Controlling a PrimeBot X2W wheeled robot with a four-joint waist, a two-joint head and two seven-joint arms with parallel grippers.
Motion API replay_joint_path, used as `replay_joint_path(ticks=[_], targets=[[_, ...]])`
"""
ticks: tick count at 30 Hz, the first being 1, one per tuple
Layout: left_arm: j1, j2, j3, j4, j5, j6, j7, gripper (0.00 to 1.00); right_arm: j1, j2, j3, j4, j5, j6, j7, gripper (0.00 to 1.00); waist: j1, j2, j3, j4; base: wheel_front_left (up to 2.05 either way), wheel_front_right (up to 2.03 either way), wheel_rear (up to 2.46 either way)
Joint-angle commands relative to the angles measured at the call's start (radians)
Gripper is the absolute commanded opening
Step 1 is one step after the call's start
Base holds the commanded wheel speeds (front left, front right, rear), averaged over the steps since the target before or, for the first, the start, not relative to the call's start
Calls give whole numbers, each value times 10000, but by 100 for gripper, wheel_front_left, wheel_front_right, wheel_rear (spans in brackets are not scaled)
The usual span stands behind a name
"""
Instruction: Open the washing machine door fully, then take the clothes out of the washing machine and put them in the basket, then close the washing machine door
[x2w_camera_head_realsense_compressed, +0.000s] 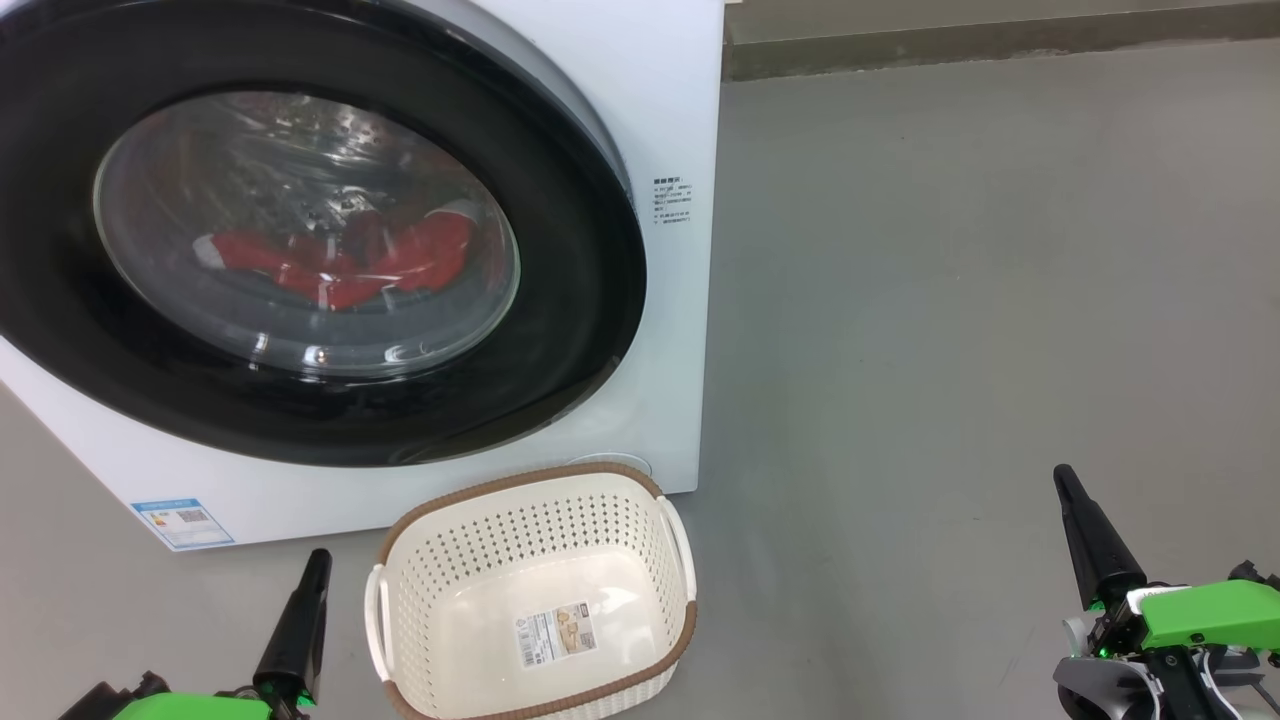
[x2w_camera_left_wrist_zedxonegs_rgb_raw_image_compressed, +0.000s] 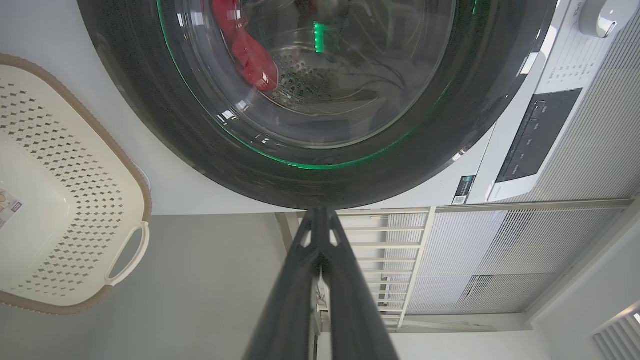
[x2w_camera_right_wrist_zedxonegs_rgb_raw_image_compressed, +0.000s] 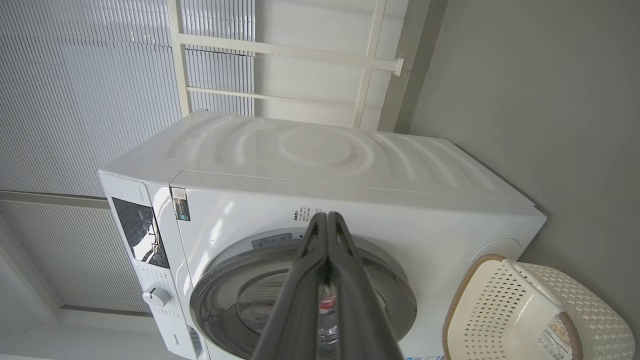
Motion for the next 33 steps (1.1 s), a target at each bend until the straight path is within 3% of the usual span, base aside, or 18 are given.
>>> replay_joint_path(ticks=[1,15,16,24,33], targets=[[-394,108,352,-209,-34,-69,27,0,-430,-91,190,-255,-51,4,56,0,0,0,0,0,0,0,0],[-394,108,352,-209,-34,-69,27,0,-430,-91,190,-255,-51,4,56,0,0,0,0,0,0,0,0],[48,-17,-26,117,14,4,-3,100,37,40,10,133,2,0,-7,100,0,0,0,0,0,0,0],[218,-33,-72,107,125,0,-188,100,208,97,169,181,-115,0,-209,100,23,0,-13,17,0,0,0],[318,72,-148,-78,761,-5,-471,100,318,31,344,68,-753,1,-476,100,1,0,9,42,0,0,0]])
